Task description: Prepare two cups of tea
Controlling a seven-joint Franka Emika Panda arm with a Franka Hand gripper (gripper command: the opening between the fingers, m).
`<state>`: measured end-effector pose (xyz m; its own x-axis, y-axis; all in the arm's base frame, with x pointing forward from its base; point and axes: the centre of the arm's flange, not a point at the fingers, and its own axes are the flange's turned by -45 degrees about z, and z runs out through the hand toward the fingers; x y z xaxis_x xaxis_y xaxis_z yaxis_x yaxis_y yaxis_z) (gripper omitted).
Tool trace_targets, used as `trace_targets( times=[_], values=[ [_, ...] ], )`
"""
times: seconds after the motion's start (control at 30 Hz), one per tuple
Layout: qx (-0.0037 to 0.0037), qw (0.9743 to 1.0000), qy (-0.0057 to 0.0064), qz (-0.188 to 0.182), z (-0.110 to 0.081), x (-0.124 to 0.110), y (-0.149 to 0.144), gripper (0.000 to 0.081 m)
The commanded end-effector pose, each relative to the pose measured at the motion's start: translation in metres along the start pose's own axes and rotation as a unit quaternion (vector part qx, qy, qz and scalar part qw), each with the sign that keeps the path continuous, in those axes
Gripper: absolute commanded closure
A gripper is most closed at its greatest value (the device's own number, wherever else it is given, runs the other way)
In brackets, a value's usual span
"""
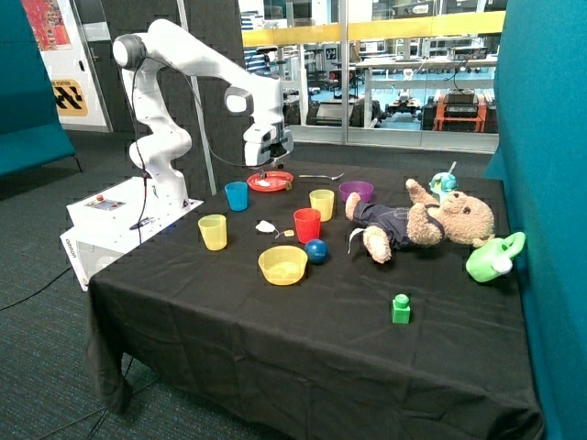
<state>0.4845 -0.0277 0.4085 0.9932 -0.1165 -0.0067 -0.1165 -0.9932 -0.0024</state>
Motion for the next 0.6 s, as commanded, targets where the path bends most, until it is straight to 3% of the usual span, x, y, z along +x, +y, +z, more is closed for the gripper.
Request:
trace_targets(
  times=[0.0,0.27,0.57],
  values=[
    [-0.00117,0.9999,0.0034,0.014,0.028,-0.006,0.011,0.0476],
    [-0.00114,0.9998,0.0034,0.02,0.046,-0.005,0.025,0.0421],
    [-0.00119,1.0,0.0034,0.005,0.054,0.0,0.035,0.0367]
  ],
)
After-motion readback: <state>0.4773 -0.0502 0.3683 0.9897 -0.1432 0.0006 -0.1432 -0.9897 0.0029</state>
